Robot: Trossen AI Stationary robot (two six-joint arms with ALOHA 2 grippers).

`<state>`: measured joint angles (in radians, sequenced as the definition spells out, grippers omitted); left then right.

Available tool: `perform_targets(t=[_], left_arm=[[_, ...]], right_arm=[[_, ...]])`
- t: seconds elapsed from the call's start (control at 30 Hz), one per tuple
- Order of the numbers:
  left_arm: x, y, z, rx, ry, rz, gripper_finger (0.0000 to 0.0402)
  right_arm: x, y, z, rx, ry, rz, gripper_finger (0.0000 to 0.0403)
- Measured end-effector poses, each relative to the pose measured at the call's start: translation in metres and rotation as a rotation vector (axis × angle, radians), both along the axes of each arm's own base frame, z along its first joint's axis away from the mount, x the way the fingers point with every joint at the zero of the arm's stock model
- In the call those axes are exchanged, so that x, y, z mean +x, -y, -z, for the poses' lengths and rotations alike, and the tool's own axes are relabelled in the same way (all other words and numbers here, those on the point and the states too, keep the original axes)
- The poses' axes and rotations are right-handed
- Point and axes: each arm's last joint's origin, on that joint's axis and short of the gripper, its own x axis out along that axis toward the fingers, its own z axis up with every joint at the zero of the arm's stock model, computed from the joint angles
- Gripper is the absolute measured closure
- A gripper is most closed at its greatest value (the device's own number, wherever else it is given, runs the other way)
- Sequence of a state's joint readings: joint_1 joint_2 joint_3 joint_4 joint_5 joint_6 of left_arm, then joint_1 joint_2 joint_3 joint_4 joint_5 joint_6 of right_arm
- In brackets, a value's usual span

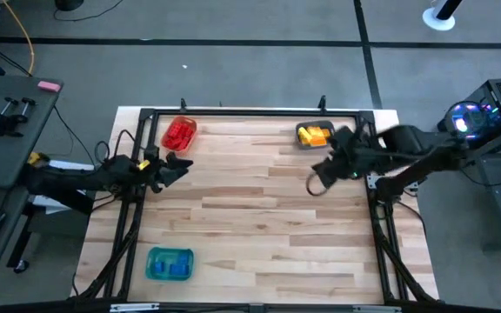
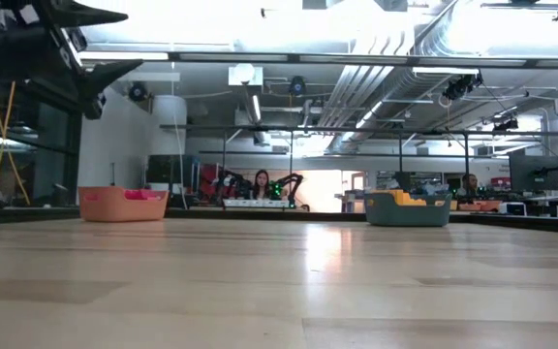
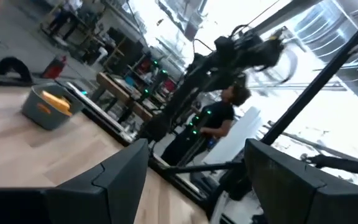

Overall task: Sort blocks
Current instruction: Return to Home Position

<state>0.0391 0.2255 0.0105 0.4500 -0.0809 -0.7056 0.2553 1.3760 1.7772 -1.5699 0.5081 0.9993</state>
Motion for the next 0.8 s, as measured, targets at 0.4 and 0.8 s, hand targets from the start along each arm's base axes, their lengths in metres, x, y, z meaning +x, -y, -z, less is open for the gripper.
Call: perform_targets(t=[0.4, 0.8], left_arm=[[0.001, 0.001, 0.009, -0.067, -0.09, 0.038, 0.0149], [0.001, 0.001, 0.01, -0.067, -0.102, 0.038, 0.0149]], right_arm=[[0.007, 0.029, 0.145, 0.105, 0.549, -0.25, 0.0283], [-0.037, 0.057, 0.213, 0.022, 0.932, -0.449, 0.0399]])
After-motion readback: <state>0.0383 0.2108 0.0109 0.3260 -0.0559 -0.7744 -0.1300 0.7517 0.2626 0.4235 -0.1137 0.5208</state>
